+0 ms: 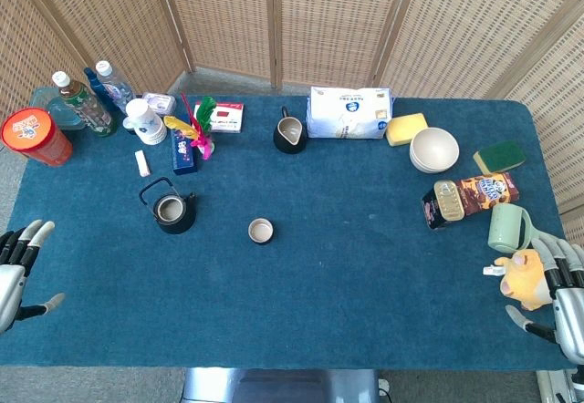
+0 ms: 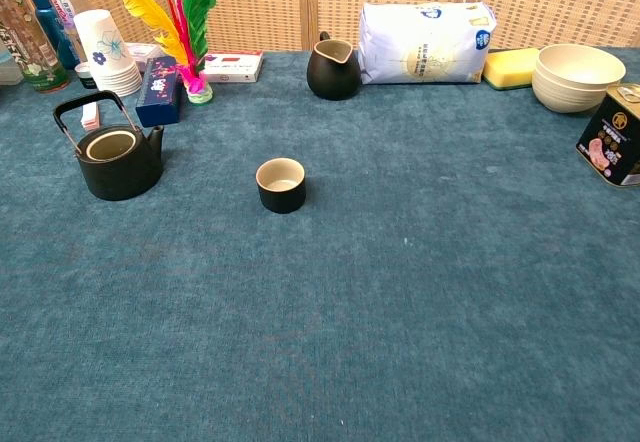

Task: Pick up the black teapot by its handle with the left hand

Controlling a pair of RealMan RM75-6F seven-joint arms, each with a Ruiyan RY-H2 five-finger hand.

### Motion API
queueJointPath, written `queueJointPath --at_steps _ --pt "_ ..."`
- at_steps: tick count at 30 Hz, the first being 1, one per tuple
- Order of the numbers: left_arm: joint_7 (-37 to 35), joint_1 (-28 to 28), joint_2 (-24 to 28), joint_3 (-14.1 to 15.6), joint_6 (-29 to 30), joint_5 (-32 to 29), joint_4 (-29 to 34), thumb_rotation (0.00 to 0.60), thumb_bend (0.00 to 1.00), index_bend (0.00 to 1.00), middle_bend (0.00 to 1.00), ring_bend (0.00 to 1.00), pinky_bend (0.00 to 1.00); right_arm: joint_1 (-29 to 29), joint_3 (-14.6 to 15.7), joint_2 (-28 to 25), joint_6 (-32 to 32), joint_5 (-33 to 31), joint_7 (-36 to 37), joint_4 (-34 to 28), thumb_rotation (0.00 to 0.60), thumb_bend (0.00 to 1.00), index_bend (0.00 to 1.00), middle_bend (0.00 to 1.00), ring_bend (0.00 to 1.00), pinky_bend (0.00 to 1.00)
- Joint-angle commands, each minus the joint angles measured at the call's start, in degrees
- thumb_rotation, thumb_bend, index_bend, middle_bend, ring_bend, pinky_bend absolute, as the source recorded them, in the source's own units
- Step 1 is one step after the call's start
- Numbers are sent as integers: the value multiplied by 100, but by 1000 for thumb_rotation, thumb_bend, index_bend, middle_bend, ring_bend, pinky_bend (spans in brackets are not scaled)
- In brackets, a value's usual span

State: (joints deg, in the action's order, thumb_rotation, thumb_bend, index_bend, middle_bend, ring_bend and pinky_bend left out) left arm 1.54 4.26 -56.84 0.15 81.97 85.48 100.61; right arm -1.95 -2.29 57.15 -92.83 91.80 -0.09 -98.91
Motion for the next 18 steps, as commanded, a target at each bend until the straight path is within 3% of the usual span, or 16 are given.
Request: queueJointPath --at_steps 1,9,13,18 --pt "-81 58 -4 -42 -107 -93 -58 600 0 0 0 0 0 4 1 3 13 -8 -8 1 568 0 0 0 0 0" --pt "-662 339 -129 -289 -536 -432 -384 600 0 0 0 0 0 14 -2 17 31 -20 -55 -5 569 0 0 0 0 0" --pt "-1499 641 -108 -483 -1092 -675 -491 600 0 0 0 0 0 24 13 38 68 -19 -121 -19 571 0 0 0 0 0" --pt "-1761 1125 -49 -802 -1887 -1225 -616 600 0 0 0 0 0 53 -5 94 119 -64 -248 -10 569 0 0 0 0 0"
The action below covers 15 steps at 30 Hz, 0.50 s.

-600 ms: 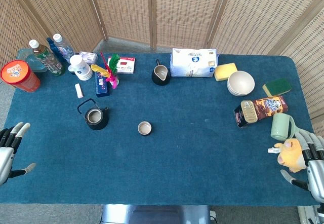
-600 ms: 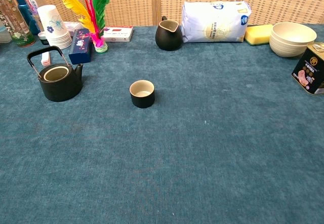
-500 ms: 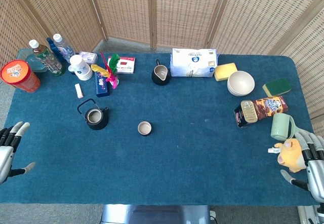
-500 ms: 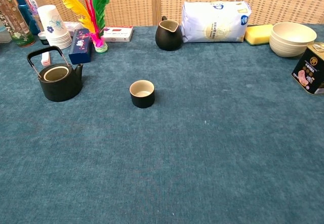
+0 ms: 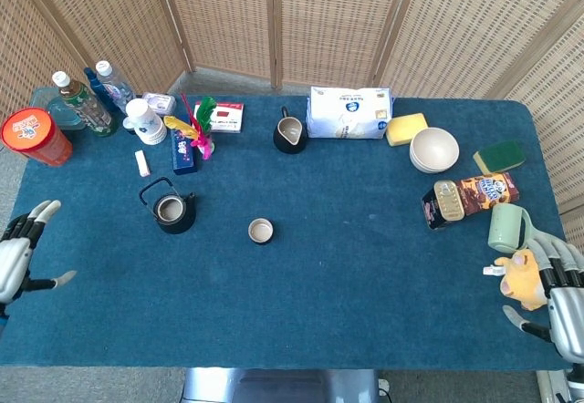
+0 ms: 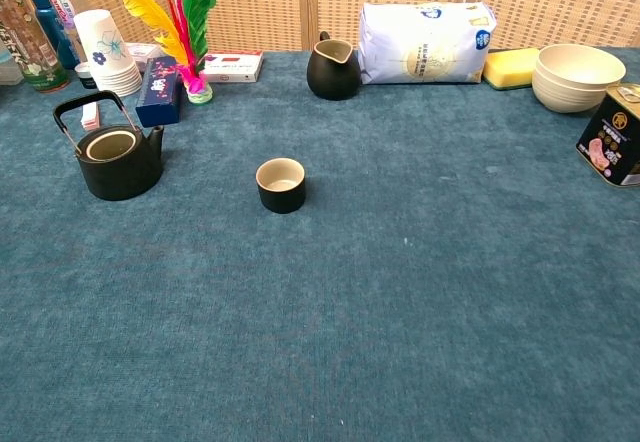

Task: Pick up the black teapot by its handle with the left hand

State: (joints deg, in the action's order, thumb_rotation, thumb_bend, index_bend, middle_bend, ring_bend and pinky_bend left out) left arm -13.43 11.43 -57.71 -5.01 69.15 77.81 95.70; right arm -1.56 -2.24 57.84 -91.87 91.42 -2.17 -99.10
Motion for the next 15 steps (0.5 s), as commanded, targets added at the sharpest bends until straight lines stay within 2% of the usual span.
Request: queueJointPath --at_steps 1,6,15 --pt "-318 537 62 -355 -842 -606 -130 600 0 0 0 0 0 23 -14 37 45 -43 -64 15 569 0 0 0 0 0" --pt "-385 1088 114 -618 -1764 -1201 -263 600 0 0 0 0 0 45 -33 67 94 -108 -108 31 568 0 0 0 0 0" --pt "173 1987 -157 -866 -2811 -2241 -604 600 0 0 0 0 0 132 -85 138 287 -303 -203 93 570 0 0 0 0 0"
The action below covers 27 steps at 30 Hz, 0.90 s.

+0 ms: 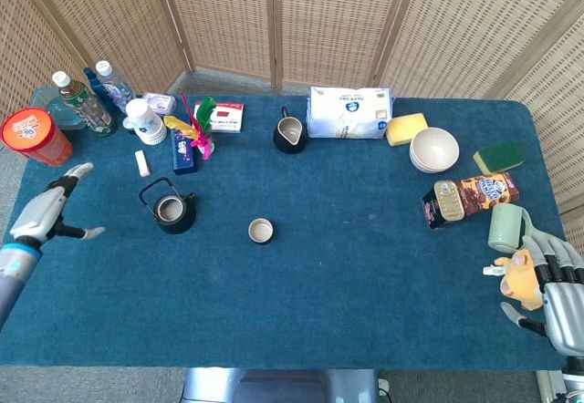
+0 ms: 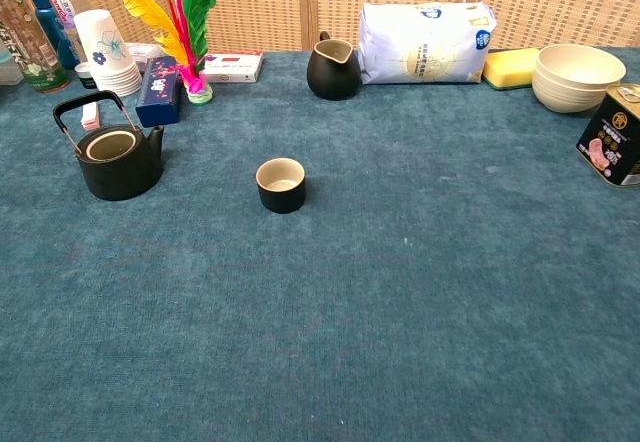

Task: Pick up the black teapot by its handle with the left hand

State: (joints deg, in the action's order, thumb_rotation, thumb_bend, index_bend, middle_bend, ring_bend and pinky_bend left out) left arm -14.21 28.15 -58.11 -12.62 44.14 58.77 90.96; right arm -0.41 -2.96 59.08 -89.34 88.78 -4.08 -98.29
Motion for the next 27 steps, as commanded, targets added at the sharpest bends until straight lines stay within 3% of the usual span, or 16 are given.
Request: queueJointPath --at_steps 1,7,11,19,24,27 --pt "330 401 -146 -114 -383 -452 -153 600 0 0 0 0 0 24 -19 20 52 -62 -11 18 570 0 0 0 0 0" --pt "1003 1055 -430 9 -868 -1467 -384 600 0 0 0 0 21 62 -53 32 143 -188 -4 40 570 0 0 0 0 0" --pt "1451 1458 -710 247 -1041 -2122 -579 600 0 0 0 0 34 70 -64 25 157 -219 18 45 569 0 0 0 0 0" --pt "1735 2242 -1208 509 -1581 -3428 -1095 600 0 0 0 0 60 94 -72 42 216 -288 15 78 569 0 0 0 0 0" --pt "1867 2646 -1308 706 -1711 -3921 -1196 600 0 1 0 5 151 112 -99 53 251 -360 37 100 569 0 0 0 0 0" --pt "1885 2805 -1314 800 -1731 -4144 -1215 600 7 25 36 58 280 119 -108 56 267 -392 52 113 569 0 0 0 0 0"
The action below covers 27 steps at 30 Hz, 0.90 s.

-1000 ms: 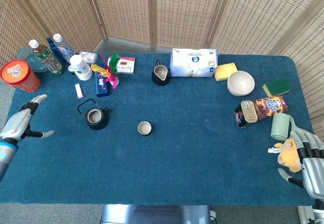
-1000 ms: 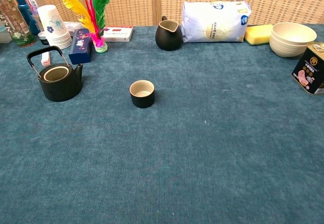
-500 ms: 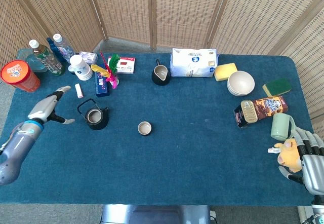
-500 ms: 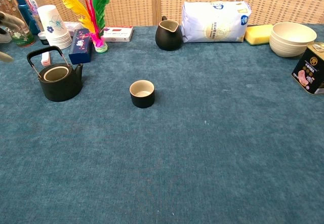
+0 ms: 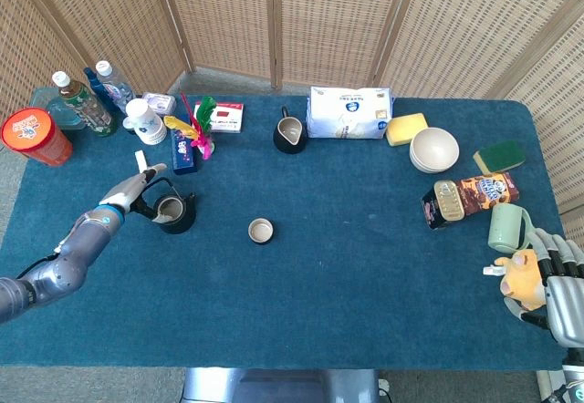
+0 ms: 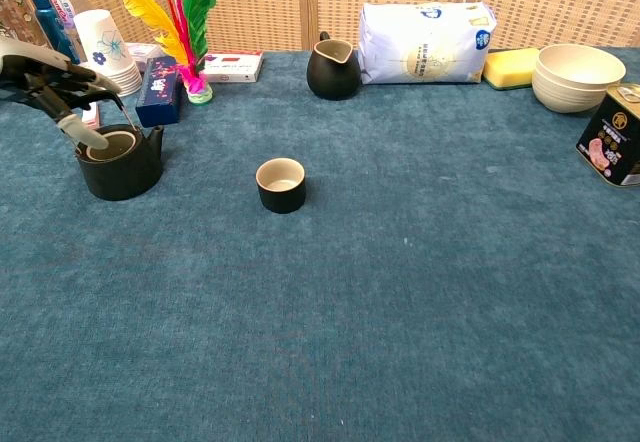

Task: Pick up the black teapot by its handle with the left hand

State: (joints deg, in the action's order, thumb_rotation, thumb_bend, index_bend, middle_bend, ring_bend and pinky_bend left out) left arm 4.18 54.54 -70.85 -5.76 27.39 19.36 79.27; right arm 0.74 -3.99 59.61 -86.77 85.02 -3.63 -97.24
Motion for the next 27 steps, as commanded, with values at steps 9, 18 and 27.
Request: queueJointPath --at_steps 9,18,27 --pt "38 371 -21 332 115 -483 -34 600 230 224 417 435 656 15 9 20 27 -14 -1 25 570 0 0 0 0 0" --pt "120 353 -6 428 515 -388 62 600 304 323 549 517 689 12 27 24 26 -10 -40 9 572 0 0 0 0 0" --pt "205 336 -142 360 967 -316 167 600 610 558 763 693 906 1 39 2 12 -3 -5 -14 580 0 0 0 0 0"
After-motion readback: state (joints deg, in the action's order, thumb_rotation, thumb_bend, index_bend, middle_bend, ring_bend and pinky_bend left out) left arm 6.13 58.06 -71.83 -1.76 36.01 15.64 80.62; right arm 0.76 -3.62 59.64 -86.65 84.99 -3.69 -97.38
